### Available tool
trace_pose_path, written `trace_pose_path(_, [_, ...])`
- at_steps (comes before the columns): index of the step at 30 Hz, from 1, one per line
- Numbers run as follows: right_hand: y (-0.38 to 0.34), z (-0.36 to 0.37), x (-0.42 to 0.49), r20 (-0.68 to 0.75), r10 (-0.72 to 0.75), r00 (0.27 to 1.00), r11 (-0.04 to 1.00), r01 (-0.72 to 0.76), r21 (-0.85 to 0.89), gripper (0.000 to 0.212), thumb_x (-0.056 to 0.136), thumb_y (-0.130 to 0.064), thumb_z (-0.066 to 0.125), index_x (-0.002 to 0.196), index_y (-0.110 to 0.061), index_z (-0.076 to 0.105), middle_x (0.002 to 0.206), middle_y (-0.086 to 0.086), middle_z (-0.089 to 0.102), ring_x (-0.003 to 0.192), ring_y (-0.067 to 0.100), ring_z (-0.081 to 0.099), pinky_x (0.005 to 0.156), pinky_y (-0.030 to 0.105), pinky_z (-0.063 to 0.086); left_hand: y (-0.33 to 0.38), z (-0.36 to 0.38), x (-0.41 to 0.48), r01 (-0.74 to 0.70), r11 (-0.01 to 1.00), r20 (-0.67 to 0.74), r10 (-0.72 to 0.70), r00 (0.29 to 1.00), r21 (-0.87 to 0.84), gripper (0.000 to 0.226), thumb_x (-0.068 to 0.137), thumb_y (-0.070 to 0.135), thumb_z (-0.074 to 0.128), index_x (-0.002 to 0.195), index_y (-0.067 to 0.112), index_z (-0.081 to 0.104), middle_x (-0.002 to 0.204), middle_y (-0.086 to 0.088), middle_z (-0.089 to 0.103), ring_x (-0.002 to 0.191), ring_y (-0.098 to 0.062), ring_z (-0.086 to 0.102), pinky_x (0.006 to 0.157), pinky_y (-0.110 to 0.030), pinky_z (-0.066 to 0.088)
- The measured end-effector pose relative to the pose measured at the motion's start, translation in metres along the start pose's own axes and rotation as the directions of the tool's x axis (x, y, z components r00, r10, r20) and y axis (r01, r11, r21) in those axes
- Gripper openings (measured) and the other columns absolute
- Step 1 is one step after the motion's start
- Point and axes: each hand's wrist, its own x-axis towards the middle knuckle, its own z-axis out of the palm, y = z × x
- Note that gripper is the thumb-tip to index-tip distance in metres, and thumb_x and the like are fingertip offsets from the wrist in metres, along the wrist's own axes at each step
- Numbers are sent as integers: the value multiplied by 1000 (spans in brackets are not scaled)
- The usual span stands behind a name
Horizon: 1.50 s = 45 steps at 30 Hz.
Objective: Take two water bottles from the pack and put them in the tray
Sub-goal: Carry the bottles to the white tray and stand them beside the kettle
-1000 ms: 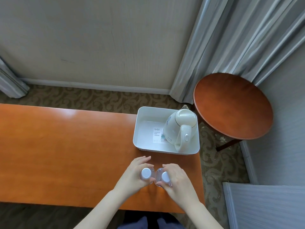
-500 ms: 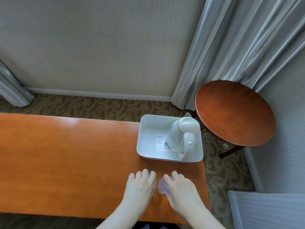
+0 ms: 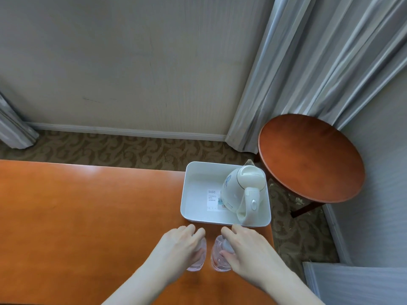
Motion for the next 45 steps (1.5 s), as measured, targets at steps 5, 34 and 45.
trace_pose_path(5, [-1, -56, 26, -42, -52, 998, 997, 50, -56, 22, 88, -37, 50, 94, -17, 42, 91, 7, 52, 87, 31, 54, 66, 38, 38, -23, -43, 24, 12, 1000, -92, -12, 996, 2, 31, 55, 41, 83, 65, 21, 62, 51, 4, 53, 39, -14, 55, 31, -18, 39])
trace_pose_path(34, [90, -44, 235, -135, 135, 982, 988, -144, -54, 28, 86, -32, 61, 96, -9, 49, 95, 11, 59, 87, 32, 57, 67, 40, 45, -127, 9, 225, 125, 985, -22, -129, 991, -116, 28, 96, 32, 48, 112, 9, 45, 84, -4, 37, 76, -25, 45, 58, -35, 39])
trace_pose_path(45, [91, -44, 232, -38, 22, 999, 954, -33, -299, 46, 82, -39, 66, 110, -11, 44, 101, 9, 53, 90, 29, 56, 61, 35, 39, -133, 9, 218, 68, 997, 53, -69, 996, 27, 44, 93, 48, 46, 116, 9, 44, 103, -10, 54, 93, -28, 58, 60, -34, 41])
